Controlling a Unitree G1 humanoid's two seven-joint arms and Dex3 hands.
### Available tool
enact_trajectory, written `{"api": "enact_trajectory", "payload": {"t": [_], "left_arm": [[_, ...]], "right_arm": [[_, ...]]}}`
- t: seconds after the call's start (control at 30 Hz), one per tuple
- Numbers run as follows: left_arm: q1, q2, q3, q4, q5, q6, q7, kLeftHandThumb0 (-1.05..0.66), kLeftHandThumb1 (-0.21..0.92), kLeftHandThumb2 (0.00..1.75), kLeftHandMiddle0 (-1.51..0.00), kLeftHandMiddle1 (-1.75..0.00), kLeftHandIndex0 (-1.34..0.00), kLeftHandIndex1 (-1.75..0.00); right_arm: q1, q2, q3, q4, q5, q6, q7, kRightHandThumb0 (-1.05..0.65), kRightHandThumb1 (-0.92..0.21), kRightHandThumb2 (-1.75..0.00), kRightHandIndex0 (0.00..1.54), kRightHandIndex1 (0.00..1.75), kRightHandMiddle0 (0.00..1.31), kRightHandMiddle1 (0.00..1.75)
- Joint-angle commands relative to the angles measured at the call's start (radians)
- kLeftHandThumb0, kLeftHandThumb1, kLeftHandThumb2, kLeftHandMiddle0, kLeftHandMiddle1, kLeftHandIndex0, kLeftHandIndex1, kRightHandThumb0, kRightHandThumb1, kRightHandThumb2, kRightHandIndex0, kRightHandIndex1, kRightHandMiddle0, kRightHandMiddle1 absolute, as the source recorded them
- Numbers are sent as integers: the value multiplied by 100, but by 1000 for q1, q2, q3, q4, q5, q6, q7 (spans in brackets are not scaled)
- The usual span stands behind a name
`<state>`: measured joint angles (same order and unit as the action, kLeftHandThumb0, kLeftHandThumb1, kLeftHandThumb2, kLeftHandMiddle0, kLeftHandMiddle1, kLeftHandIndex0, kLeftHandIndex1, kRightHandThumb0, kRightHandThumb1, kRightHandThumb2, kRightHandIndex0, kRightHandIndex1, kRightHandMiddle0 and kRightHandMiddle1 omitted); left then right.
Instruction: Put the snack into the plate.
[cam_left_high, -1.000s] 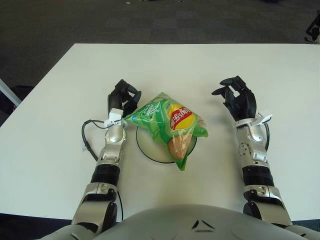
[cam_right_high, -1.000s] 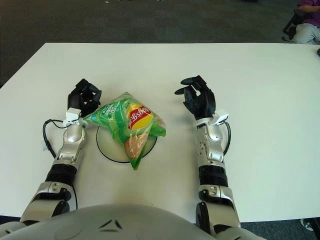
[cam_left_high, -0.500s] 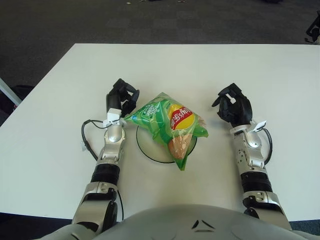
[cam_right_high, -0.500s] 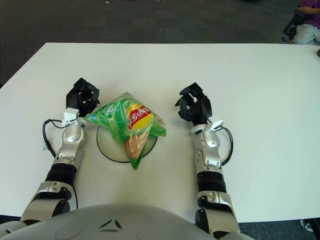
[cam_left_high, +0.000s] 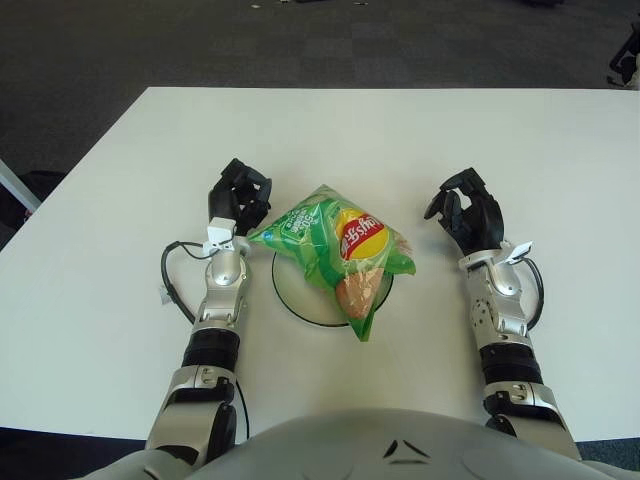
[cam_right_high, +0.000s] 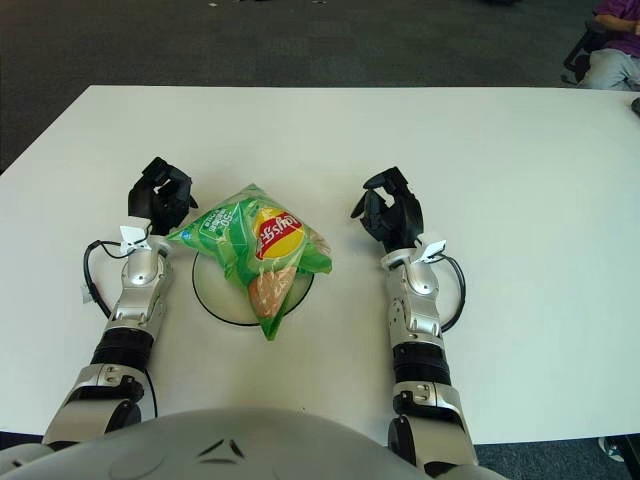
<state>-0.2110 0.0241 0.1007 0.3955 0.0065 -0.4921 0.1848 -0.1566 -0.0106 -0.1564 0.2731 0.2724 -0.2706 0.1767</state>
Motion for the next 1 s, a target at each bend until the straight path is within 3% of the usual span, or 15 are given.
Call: {"api": "enact_trajectory", "payload": {"t": [0.0, 0.4, 0.5, 0.57, 0.73, 0.97], "left_arm": [[19, -17, 7, 8, -28, 2, -22, -24, 92, 33, -96, -175, -55, -175], [15, -21, 13, 16, -41, 4, -44, -23, 92, 34, -94, -175, -51, -175], [16, -21, 12, 11, -45, 16, -52, -23, 92, 35, -94, -175, -50, -175], [18, -21, 11, 7, -46, 23, -55, -23, 92, 35, -94, -175, -50, -175], [22, -21, 9, -10, -46, 48, -64, -23, 92, 35, -94, -175, -50, -175], [30, -23, 10, -35, -43, 82, -71, -22, 92, 36, -94, -175, -50, -175]], "right_arm": [[45, 65, 6, 14, 10, -5, -25, -35, -92, -52, 84, 175, 21, 175], [40, 80, 12, 73, -51, -125, -75, -35, -92, -51, 82, 175, 21, 175], [30, 48, 41, 138, -281, -236, -254, -35, -92, -51, 81, 175, 21, 175], [24, 40, 50, 167, -361, -266, -326, -35, -92, -51, 80, 175, 21, 175], [4, 36, 64, 233, -439, -308, -424, -35, -87, -58, 80, 175, 24, 175], [-9, 28, 79, 280, -445, -341, -459, -36, -84, -62, 80, 175, 25, 175]]}}
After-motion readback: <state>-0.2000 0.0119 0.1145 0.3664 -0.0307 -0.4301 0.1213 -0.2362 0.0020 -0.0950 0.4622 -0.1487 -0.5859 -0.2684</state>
